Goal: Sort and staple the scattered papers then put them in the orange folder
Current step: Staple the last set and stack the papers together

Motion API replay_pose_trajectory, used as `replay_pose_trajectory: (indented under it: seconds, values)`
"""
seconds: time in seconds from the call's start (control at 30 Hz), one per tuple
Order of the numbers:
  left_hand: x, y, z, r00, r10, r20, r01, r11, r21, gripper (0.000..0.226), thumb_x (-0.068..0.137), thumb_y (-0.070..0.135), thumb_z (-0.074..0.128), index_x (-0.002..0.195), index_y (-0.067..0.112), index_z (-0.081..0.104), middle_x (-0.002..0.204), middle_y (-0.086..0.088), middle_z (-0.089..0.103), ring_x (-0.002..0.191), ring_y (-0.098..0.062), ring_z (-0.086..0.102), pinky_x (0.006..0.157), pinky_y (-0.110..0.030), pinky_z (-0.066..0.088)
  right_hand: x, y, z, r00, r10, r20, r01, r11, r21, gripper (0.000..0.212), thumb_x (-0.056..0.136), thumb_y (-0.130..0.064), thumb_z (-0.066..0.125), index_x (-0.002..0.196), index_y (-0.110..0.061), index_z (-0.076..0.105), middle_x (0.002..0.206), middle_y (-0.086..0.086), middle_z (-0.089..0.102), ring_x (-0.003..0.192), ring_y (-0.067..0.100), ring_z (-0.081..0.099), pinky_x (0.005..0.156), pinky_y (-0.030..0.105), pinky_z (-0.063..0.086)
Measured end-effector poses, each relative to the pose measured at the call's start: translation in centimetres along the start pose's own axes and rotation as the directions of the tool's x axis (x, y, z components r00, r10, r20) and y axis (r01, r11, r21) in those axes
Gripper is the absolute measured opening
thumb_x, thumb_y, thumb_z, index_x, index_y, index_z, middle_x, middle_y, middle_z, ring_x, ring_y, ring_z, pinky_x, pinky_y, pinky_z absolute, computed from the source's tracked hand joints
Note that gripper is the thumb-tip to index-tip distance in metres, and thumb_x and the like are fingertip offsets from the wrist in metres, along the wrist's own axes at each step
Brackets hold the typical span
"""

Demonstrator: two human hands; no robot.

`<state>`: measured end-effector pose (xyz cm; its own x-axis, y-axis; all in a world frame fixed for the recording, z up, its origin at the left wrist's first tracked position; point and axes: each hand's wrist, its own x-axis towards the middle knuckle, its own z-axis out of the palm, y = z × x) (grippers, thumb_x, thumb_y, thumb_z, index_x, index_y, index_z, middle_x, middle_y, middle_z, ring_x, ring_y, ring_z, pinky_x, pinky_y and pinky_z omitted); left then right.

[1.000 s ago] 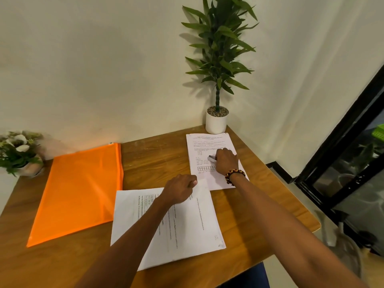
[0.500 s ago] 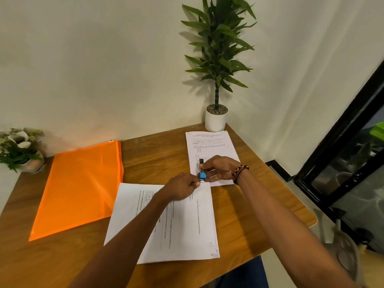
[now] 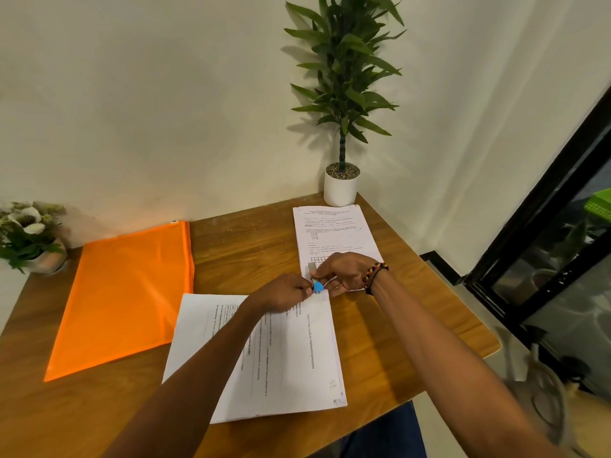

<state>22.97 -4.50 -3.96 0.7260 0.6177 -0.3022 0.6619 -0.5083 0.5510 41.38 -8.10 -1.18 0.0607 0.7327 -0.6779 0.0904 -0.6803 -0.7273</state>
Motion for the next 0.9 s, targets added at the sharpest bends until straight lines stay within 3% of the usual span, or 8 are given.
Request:
replay_pose_trajectory:
  seconds: [0.23, 0.43, 0.53, 0.6, 0.67, 0.73, 0.8, 0.9]
  values:
    - [0.0, -0.3, 0.1, 1.000, 0.013, 0.008, -0.013, 1.000, -0.015, 0.036, 0.107, 0.034, 0.045, 0.126, 0.012, 0.067, 0.126, -0.007, 0.062, 0.098, -0.017, 0.052, 0.085, -0.030, 0.041, 0.0, 0.0, 0.4, 0.999, 0.012, -0.032, -0.015, 0.997, -0.073, 0.034, 0.093, -0.016, 0.072, 0.121, 0.001, 0.063, 0.104, 0.016, 0.072, 0.085, 0.026, 0.073, 0.063, 0.037, 0.062]
    - [0.1, -0.4, 0.3, 1.000, 0.023, -0.015, -0.024, 0.998, -0.066, 0.026, 0.106, 0.034, 0.047, 0.095, 0.018, 0.065, 0.084, 0.004, 0.056, 0.072, -0.010, 0.046, 0.066, -0.025, 0.035, 0.3, 0.1, 1.0, 0.993, -0.008, -0.117, -0.010, 0.989, -0.151, 0.029, 0.095, -0.017, 0.070, 0.116, 0.001, 0.064, 0.102, 0.014, 0.072, 0.084, 0.023, 0.072, 0.061, 0.034, 0.061]
    - [0.0, -0.4, 0.3, 1.000, 0.013, 0.000, -0.013, 0.997, -0.073, 0.032, 0.107, 0.034, 0.045, 0.105, 0.012, 0.068, 0.092, 0.000, 0.056, 0.075, -0.011, 0.048, 0.067, -0.024, 0.034, 0.1, 0.2, 1.1, 0.985, -0.055, -0.165, 0.016, 0.973, -0.229, 0.018, 0.100, -0.019, 0.063, 0.100, -0.001, 0.064, 0.087, 0.009, 0.068, 0.071, 0.017, 0.065, 0.049, 0.024, 0.054]
    - [-0.1, -0.3, 0.3, 1.000, -0.014, -0.003, 0.013, 0.996, -0.093, 0.033, 0.107, 0.035, 0.045, 0.117, 0.013, 0.067, 0.112, -0.004, 0.064, 0.091, -0.015, 0.053, 0.077, -0.026, 0.039, -0.3, 0.2, 1.4, 0.971, -0.122, -0.208, 0.050, 0.946, -0.320, 0.023, 0.103, -0.022, 0.058, 0.088, -0.004, 0.061, 0.075, 0.006, 0.061, 0.062, 0.013, 0.058, 0.043, 0.018, 0.047]
    - [-0.3, 0.2, 0.1, 0.999, -0.053, -0.012, 0.050, 0.987, -0.155, 0.037, 0.107, 0.035, 0.043, 0.127, 0.012, 0.063, 0.124, -0.006, 0.062, 0.101, -0.018, 0.055, 0.086, -0.031, 0.044, -0.1, 0.3, 1.7, 0.955, -0.182, -0.235, 0.064, 0.898, -0.435, 0.026, 0.104, -0.027, 0.056, 0.091, -0.005, 0.061, 0.072, 0.003, 0.059, 0.060, 0.012, 0.054, 0.047, 0.017, 0.042]
    - [-0.2, 0.7, -0.3, 0.997, -0.081, 0.004, 0.080, 0.966, -0.245, 0.039, 0.107, 0.045, 0.038, 0.113, 0.017, 0.064, 0.098, -0.002, 0.064, 0.083, -0.013, 0.056, 0.073, -0.027, 0.044, 0.6, 0.4, 2.0, 0.948, -0.203, -0.247, 0.060, 0.872, -0.487, 0.025, 0.103, -0.028, 0.056, 0.094, -0.005, 0.062, 0.075, 0.005, 0.062, 0.064, 0.014, 0.056, 0.055, 0.020, 0.043]
    - [0.1, 0.9, -0.6, 0.993, -0.117, 0.021, 0.119, 0.958, -0.260, 0.049, 0.100, 0.063, 0.035, 0.078, 0.023, 0.055, 0.066, 0.005, 0.050, 0.060, -0.009, 0.043, 0.060, -0.023, 0.032, 1.1, 0.6, 2.2, 0.946, -0.193, -0.261, 0.050, 0.881, -0.470, 0.021, 0.100, -0.019, 0.057, 0.100, 0.000, 0.067, 0.089, 0.014, 0.068, 0.076, 0.022, 0.060, 0.066, 0.029, 0.048]
    - [0.0, 0.7, -1.1, 0.992, -0.103, 0.066, 0.118, 0.954, -0.274, 0.056, 0.093, 0.063, 0.054, 0.058, 0.022, 0.042, 0.048, 0.009, 0.038, 0.048, -0.008, 0.032, 0.052, -0.026, 0.025, 1.0, 0.4, 2.6, 0.935, -0.217, -0.279, 0.061, 0.877, -0.477, 0.026, 0.099, -0.021, 0.059, 0.106, 0.003, 0.069, 0.095, 0.015, 0.066, 0.084, 0.026, 0.060, 0.072, 0.034, 0.047]
